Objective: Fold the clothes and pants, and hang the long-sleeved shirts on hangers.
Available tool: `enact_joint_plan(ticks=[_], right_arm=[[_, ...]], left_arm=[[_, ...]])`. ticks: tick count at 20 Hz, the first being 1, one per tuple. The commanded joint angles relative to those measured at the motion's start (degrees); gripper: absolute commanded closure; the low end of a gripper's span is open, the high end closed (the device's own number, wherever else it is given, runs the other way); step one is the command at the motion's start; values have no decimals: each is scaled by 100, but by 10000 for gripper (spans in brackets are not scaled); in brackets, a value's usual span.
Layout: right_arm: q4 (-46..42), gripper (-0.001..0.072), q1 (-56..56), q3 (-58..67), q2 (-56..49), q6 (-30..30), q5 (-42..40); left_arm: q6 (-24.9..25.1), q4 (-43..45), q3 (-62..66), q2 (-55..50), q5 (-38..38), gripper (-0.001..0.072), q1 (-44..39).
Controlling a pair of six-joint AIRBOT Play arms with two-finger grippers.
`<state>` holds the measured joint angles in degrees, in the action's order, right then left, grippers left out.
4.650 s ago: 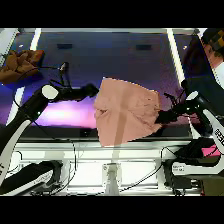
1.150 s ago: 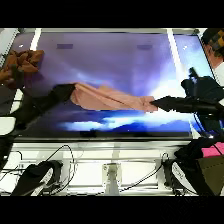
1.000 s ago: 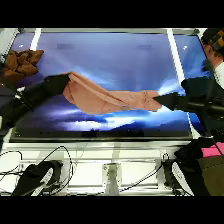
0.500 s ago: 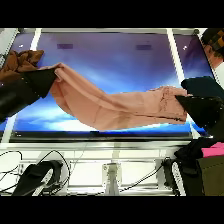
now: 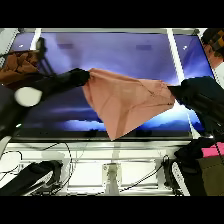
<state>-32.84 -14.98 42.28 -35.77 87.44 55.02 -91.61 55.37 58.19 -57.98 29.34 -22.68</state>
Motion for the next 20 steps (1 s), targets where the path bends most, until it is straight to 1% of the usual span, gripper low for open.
enact_joint_plan(ticks=[1,4,5,6,7,9,10,11,12,13,15,16,17,18,19,20], right_arm=[[35,695,4,-323,-1156,-9,-1285],[223,689,4,-323,-2000,-9,-2022],[317,581,4,-323,-2181,-72,-2216],[411,432,4,-323,-2284,-299,-2369],[507,382,4,-323,-2323,-640,-2549],[577,381,2,-273,-2306,-1117,-2857],[566,373,2,-175,-2306,-1397,-2907],[509,364,2,-55,-2306,-1692,-2879],[334,364,2,107,-2306,-2037,-2752],[15,365,2,286,-2306,-2306,-2555],[-715,365,-2,616,-2323,-2332,-2085],[-953,365,-2,765,-2343,-2330,-1801],[-1113,364,-2,894,-2371,-2334,-1526],[-1270,365,-2,1010,-2433,-2332,-1307],[-1401,366,-2,1150,-2557,-2319,-1032],[-1464,366,-2,1296,-2754,-2306,-704]], left_arm=[[-52,168,7,-905,-1231,696,-293],[-55,166,7,-1261,-1698,695,-326],[-52,166,7,-1355,-1928,694,-326],[-52,166,7,-1458,-2260,694,-326],[-55,166,7,-1556,-2647,693,-326],[-52,166,7,-1797,-3567,685,-330],[-55,166,7,-1934,-4006,535,-330],[-52,166,7,-2037,-4227,296,-326],[-55,166,7,-2111,-4317,95,-273],[-52,166,4,-2135,-4306,57,-197],[-57,164,7,-2100,-4297,57,31],[-59,164,7,-2035,-4146,57,138],[-57,164,7,-1912,-3694,57,236],[-52,168,7,-1777,-3025,57,319],[-52,284,7,-1635,-2184,58,393],[-52,535,7,-1508,-1493,58,428]])
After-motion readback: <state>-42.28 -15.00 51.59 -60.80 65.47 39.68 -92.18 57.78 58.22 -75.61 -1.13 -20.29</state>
